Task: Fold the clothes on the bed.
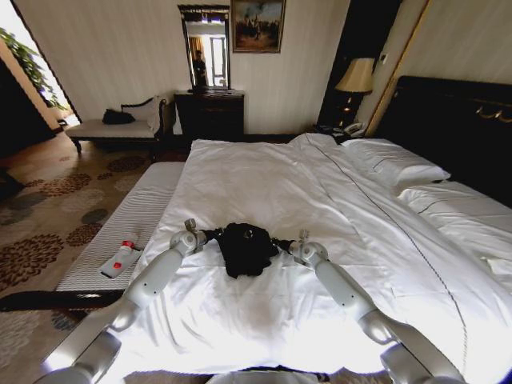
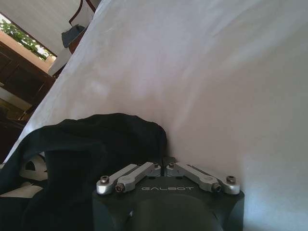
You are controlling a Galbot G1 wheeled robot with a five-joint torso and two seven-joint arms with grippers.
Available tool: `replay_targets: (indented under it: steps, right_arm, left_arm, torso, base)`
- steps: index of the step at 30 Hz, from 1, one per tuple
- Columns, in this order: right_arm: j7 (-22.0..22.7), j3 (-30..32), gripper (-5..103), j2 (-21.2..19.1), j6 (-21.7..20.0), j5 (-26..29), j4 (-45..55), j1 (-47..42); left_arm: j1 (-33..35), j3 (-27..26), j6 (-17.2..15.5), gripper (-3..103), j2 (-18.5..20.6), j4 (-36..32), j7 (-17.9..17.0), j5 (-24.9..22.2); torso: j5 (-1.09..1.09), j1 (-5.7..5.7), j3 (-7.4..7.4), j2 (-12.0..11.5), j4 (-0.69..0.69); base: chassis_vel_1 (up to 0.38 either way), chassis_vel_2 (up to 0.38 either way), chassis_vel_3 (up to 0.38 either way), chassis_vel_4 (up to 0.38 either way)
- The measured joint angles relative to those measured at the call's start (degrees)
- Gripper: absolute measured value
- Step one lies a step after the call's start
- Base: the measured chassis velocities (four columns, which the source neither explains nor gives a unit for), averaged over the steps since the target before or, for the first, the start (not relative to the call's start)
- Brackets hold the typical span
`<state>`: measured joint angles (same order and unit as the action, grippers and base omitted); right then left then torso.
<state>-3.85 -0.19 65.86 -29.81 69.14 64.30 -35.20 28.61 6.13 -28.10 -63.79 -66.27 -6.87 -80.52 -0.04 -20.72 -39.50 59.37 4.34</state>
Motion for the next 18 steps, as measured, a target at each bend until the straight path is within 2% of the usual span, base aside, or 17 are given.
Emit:
replay_targets:
  steps: [10,18]
  right_arm:
    - [-0.1,0.3,0,-0.5,0.0,0.1,0.6,-0.4]
    - [0.9,1.4,0,-3.3,-0.1,2.0,4.1,-0.8]
  left_arm:
    - [0.3,0.0,0.3,1,0.3,-0.7,-0.1,0.1]
    - [-0.5,-0.5,1.2,1,1.7,-4.7,-0.9,-0.3]
  torso:
    - [0.01,0.0,0.0,0.0,-0.02]
    - [0.01,0.0,-0.01,0.0,0.01]
  base:
    - [0.0,0.0,0.0,0.0]
    - [0.0,0.0,0.0,0.0]
